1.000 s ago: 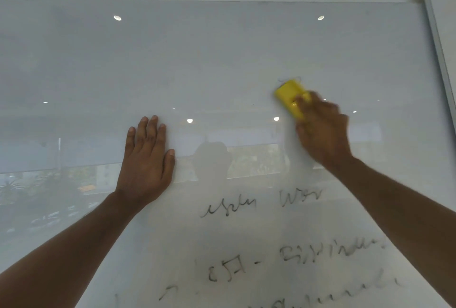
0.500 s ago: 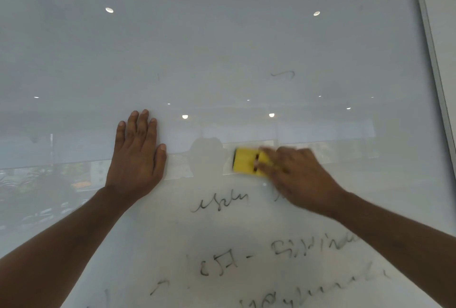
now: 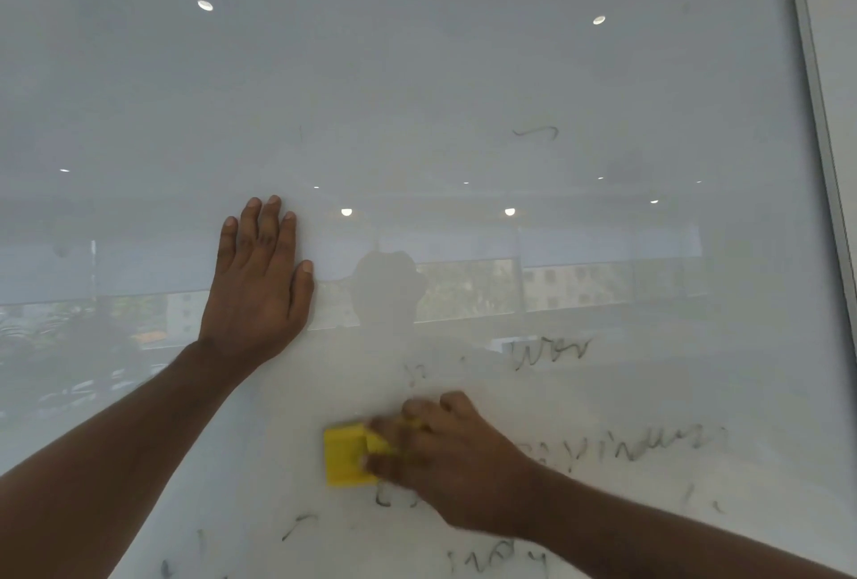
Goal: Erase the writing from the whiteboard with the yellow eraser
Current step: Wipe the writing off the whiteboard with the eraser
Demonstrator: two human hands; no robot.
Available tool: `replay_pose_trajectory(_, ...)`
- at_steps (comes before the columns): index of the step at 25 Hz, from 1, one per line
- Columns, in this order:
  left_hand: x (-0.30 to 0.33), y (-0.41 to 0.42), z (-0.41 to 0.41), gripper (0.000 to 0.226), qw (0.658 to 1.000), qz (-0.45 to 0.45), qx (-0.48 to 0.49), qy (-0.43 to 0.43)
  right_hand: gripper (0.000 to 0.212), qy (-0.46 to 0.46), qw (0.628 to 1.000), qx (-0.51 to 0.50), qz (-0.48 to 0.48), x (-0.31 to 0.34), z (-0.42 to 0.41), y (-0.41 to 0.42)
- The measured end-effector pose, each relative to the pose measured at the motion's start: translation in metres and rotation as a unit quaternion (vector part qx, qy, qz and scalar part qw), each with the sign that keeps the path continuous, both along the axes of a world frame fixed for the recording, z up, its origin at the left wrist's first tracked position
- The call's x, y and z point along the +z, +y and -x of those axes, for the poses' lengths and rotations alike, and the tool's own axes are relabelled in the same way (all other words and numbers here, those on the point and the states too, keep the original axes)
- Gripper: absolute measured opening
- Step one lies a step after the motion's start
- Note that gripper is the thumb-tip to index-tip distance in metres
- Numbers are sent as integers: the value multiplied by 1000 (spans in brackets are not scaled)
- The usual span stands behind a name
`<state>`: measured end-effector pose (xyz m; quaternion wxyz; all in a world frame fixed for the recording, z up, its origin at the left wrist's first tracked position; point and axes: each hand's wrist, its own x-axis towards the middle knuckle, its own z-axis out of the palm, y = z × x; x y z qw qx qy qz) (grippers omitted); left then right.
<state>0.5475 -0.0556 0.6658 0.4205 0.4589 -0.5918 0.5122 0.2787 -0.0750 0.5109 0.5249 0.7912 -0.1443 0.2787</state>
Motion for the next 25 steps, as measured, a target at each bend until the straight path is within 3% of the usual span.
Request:
replay_pose_trajectory(3, 0, -1, -1, 63, 1000, 0, 3, -1, 42, 5, 1000, 5, -2, 13, 18, -9)
replay_pose_trajectory(5, -1, -2, -2, 62, 1000, 3, 4, -1, 47, -143, 989, -25, 18, 59, 40, -14)
replay_pose_trajectory(8, -1, -2, -1, 62, 1000, 4, 6, -3, 54, -444, 895, -52, -17, 109, 89, -15)
replay_pose_trajectory(10, -1, -2, -1, 62, 1000, -1, 5, -3, 58, -554, 830, -22, -64, 104, 97, -18)
replay_pose_trajectory(11, -1, -1, -1, 62, 1000, -1, 3, -2, 59, -560, 826, -29, -61, 90, 91, -17)
replay_pose_trajectory(13, -2, -1, 0, 62, 1000, -1, 0, -1, 56, -438, 897, -48, -35, 38, 75, -15)
replay_pose_trajectory(15, -1, -1, 1, 62, 1000, 1, -2, 0, 58, -216, 974, -59, -23, -31, 71, -12)
replay_pose_trajectory(17, -1, -1, 1, 62, 1000, 2, -3, 1, 61, -79, 995, -60, -6, -63, 89, -10)
replay_pose_trajectory(19, -1, -1, 1, 62, 1000, 5, -3, 2, 55, -107, 993, -57, -5, -42, 114, -16)
replay_pose_trajectory(21, -2, -1, 1, 62, 1000, 4, -1, 3, 46, -277, 958, -66, -15, 1, 136, -22)
replay_pose_trajectory(23, -2, -1, 1, 63, 1000, 1, 1, 5, 50, -485, 869, -75, -58, 34, 158, -24)
replay_pose_trajectory(25, -2, -1, 1, 63, 1000, 0, 2, 5, 58, -619, 773, -68, -120, 42, 160, -25)
